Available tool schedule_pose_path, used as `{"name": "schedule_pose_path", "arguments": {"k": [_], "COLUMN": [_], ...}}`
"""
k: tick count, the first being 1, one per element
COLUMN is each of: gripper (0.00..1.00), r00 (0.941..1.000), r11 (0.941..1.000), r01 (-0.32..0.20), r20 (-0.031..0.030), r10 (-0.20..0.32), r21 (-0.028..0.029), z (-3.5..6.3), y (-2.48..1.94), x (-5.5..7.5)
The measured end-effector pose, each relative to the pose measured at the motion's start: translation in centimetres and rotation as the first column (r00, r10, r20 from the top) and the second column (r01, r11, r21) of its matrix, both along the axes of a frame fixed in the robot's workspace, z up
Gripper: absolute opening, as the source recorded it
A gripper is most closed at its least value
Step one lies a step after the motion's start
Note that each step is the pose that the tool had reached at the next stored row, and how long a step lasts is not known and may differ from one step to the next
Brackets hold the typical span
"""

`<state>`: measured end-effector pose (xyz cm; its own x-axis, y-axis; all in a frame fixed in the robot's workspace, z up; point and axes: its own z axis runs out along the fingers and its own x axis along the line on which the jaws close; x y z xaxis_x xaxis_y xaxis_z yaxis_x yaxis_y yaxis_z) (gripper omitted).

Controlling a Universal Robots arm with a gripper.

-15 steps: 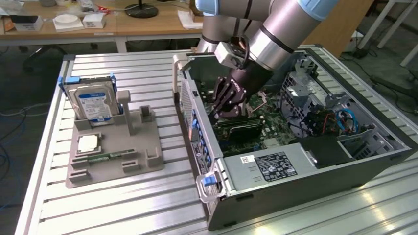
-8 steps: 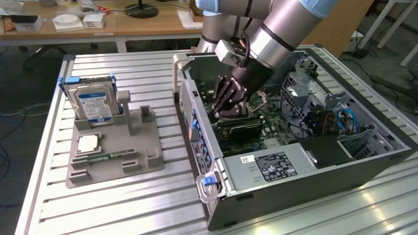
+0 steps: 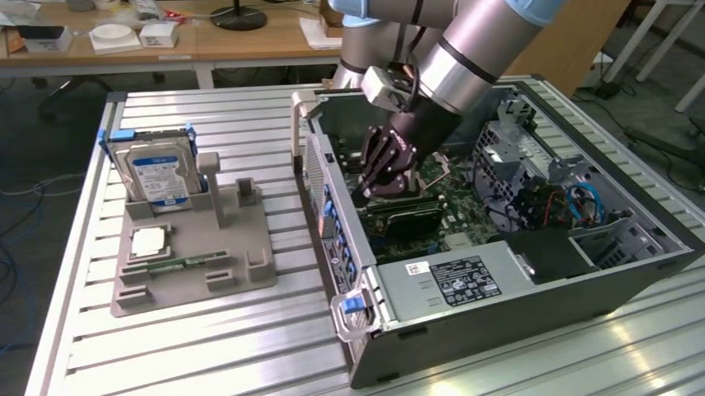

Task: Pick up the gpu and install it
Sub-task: 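Press down on the gpu until it lock into place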

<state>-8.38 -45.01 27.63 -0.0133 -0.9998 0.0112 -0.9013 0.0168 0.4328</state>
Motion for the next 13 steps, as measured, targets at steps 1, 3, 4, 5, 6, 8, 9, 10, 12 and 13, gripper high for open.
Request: {"name": "schedule_pose_path", "arguments": {"k": [1, 3, 4, 5, 6, 8, 9, 10, 12, 13], "gripper": [0.1, 0.1, 0.1, 0.1, 0.1, 0.1, 0.1, 0.1, 0.1, 0.1], "r00": [1.0, 0.9996, 0.9993, 0.9988, 0.9982, 0.9967, 0.9955, 0.9938, 0.9893, 0.9867], "r11": [1.0, 1.0, 1.0, 1.0, 1.0, 1.0, 1.0, 1.0, 1.0, 1.0], "r01": [0.0, 0.0, 0.0, 0.0, 0.0, -0.001, -0.001, -0.001, -0.001, -0.001], "r20": [0.0094, 0.0277, 0.0378, 0.0492, 0.0597, 0.081, 0.095, 0.1115, 0.1461, 0.1626], "r10": [0.0, 0.0, 0.0, 0.0, 0.0, 0.001, 0.001, 0.001, 0.001, 0.001], "r21": [-0.0001, 0.0, -0.0001, -0.0001, -0.0001, -0.0002, -0.0002, -0.0002, -0.0002, -0.0002], "z": [0.0, -0.01, -0.02, -0.03, -0.04, -0.09, -0.11, -0.12, -0.15, -0.16], "y": [0.0, 0.0, 0.0, 0.0, 0.0, 0.01, 0.01, 0.01, 0.01, 0.01], "x": [-0.03, -0.06, -0.08, -0.08, -0.09, -0.1, -0.18, -0.29, -0.48, -0.56]}}
